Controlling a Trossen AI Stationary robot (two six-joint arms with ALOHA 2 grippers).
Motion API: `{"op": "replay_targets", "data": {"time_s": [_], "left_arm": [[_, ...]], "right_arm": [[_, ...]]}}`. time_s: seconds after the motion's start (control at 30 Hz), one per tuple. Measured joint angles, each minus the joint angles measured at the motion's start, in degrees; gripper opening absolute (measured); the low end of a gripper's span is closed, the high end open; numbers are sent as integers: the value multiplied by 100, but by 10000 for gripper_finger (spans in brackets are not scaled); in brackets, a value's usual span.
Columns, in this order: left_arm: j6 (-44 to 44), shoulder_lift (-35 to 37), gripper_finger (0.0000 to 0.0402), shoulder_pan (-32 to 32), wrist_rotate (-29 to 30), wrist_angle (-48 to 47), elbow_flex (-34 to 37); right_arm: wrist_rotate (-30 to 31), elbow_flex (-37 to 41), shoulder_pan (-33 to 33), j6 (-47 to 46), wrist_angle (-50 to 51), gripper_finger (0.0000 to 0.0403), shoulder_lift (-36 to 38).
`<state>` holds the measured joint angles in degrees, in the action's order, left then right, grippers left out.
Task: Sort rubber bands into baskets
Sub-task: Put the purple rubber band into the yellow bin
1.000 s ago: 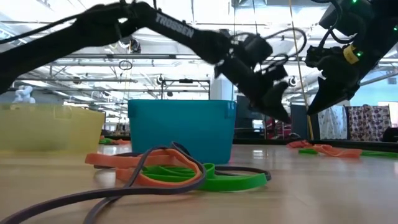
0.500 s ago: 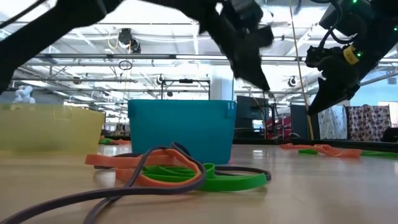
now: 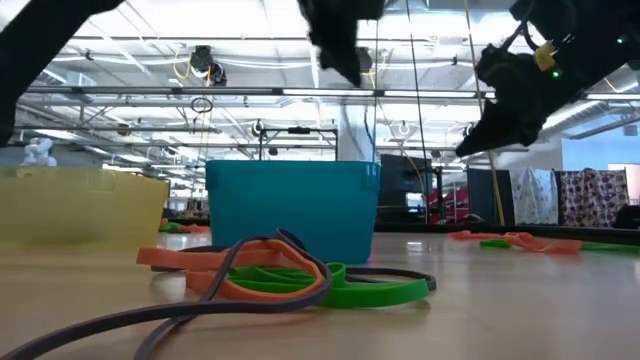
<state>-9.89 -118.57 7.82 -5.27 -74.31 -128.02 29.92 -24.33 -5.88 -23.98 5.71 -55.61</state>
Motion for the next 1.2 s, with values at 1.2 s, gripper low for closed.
{"op": "replay_targets", "data": {"time_s": [1.2], "left_arm": [[4133,4218,0,-1997,1337,-1203,5598]], "right_arm": [[-1656,-71,-160,1507,-3595,0,-1084]]}}
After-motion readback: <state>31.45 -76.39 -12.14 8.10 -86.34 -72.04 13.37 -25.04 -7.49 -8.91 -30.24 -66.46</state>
